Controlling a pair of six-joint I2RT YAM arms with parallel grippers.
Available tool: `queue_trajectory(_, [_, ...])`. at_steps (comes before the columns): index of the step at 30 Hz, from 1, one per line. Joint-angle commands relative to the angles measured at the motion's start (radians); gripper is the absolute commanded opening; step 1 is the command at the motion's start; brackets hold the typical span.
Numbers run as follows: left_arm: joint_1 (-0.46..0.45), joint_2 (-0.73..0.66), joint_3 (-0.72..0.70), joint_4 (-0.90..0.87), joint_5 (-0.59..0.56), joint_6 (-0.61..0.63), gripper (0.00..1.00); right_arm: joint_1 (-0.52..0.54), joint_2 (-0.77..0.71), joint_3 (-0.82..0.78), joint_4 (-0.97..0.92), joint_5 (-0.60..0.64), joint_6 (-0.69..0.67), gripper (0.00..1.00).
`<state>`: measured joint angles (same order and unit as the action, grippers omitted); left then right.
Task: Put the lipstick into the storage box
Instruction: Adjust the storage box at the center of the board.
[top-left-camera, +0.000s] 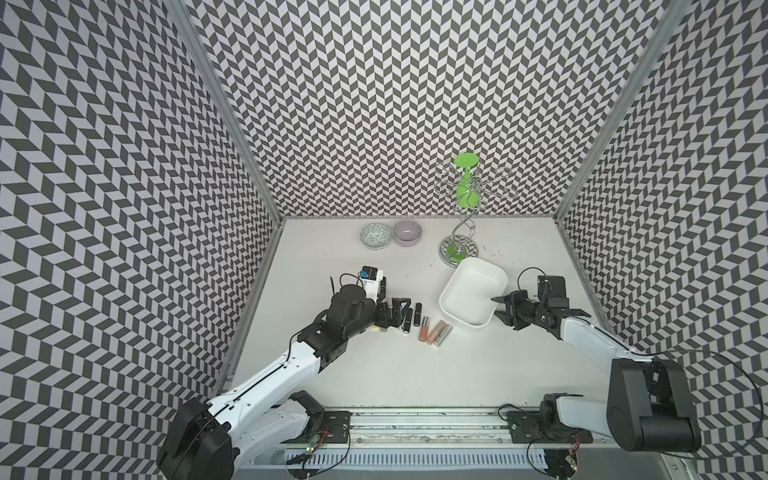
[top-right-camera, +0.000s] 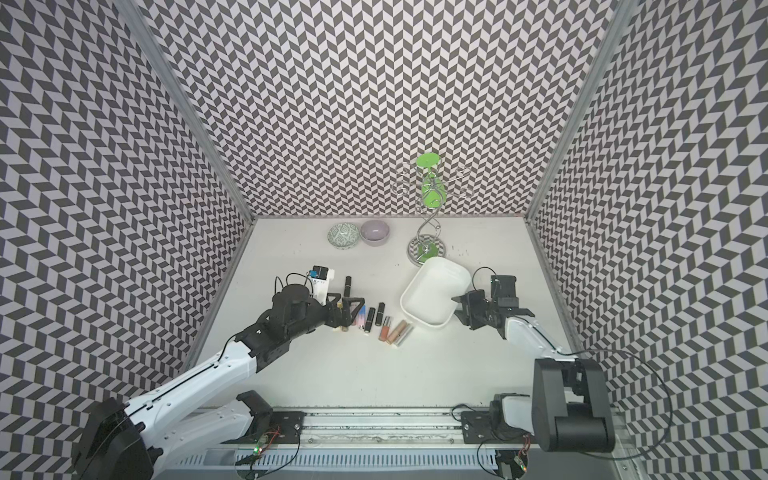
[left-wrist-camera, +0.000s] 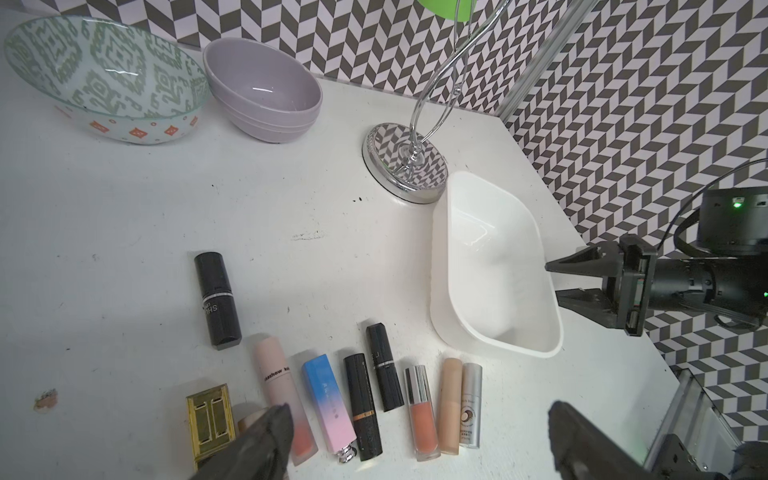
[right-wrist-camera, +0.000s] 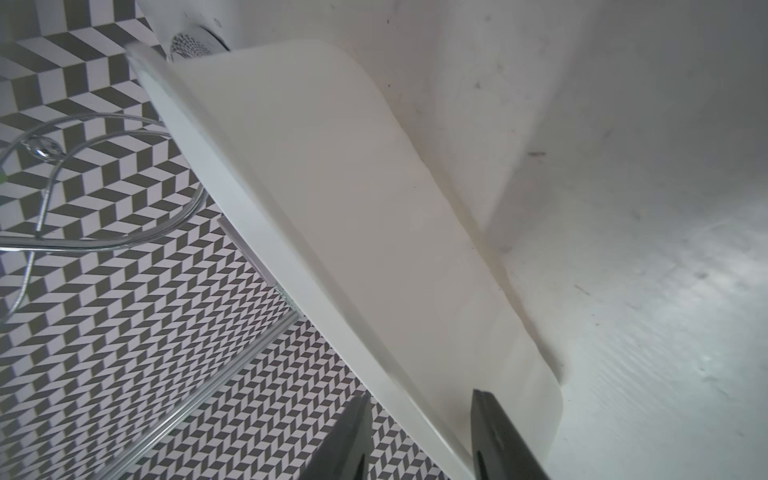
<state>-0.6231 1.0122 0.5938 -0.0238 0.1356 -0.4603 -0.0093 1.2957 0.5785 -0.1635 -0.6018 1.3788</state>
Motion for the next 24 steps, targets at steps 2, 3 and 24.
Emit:
queue_trajectory(2, [0.001,0.011,0.038,0.011,0.008,-0.011,0.99,0.027,0.002,0.045,0.067,-0.026,-0.028,0.55])
queue_trajectory(3, [0.001,0.013,0.037,0.014,0.010,-0.014,0.99,0.029,-0.005,0.047,0.059,-0.023,-0.042,0.57])
queue_trajectory(24, [0.000,-0.065,-0.019,0.001,0.020,-0.018,0.99,0.218,-0.091,-0.031,0.024,0.047,-0.290,0.84])
